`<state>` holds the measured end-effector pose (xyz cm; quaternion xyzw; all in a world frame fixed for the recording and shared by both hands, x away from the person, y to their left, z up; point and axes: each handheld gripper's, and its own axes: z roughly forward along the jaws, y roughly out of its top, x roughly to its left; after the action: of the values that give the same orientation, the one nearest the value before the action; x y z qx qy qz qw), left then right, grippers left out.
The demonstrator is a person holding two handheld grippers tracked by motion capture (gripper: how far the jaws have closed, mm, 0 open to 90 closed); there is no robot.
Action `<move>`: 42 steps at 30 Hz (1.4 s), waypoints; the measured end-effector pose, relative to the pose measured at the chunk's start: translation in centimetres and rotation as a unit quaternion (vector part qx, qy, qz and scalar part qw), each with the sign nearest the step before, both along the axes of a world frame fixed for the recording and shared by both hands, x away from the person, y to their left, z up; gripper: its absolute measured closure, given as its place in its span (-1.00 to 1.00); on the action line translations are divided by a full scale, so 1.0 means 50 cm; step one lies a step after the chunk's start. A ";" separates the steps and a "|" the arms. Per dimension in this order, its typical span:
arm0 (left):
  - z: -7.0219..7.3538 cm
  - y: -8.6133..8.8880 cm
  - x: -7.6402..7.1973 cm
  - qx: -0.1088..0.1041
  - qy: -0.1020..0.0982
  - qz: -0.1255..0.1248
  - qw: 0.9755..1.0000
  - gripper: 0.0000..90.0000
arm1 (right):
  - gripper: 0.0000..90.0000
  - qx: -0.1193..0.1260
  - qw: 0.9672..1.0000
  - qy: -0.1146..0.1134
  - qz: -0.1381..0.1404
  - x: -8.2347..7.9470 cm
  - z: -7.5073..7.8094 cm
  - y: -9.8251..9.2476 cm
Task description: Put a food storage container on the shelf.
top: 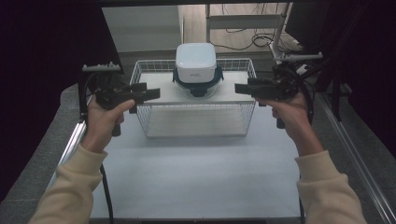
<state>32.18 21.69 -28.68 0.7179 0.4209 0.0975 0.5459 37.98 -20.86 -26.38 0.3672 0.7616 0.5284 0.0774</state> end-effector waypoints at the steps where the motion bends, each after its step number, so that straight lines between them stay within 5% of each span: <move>1: -0.006 0.001 -0.013 0.004 -0.004 -0.001 1.000 -0.40 | -0.33 -0.006 1.000 -0.004 -0.002 -0.010 -0.010 -0.006; 5: -0.042 0.007 -0.055 0.010 -0.012 -0.003 1.000 -0.40 | -0.33 -0.015 1.000 -0.010 -0.002 -0.042 -0.052 -0.022; 9: -0.085 0.014 -0.076 -0.007 0.007 -0.011 1.000 -0.41 | -0.33 -0.022 1.000 -0.006 0.005 -0.064 -0.095 -0.027; 14: -0.173 0.017 -0.098 0.004 0.047 0.000 0.999 -0.41 | -0.33 -0.032 0.999 0.025 0.019 -0.092 -0.166 -0.024; 22: -0.293 0.020 -0.110 0.038 0.112 0.013 0.993 -0.39 | -0.33 -0.082 0.995 0.044 0.016 -0.131 -0.261 -0.016; 26: -0.319 0.004 -0.116 0.073 0.127 0.007 0.989 -0.40 | -0.34 -0.087 0.993 0.072 0.017 -0.147 -0.325 -0.017; 30: -0.340 -0.004 -0.117 0.082 0.133 0.003 0.988 -0.40 | -0.35 -0.113 0.989 0.095 0.015 -0.146 -0.367 -0.021; 42: -0.348 0.002 -0.114 0.080 0.122 0.016 0.989 -0.40 | -0.42 -0.103 0.992 0.075 0.004 -0.145 -0.368 -0.030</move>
<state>26.46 21.80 -46.07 0.7586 0.4868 0.0515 0.4300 30.74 -22.35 -44.80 0.3932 0.8170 0.4182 0.0554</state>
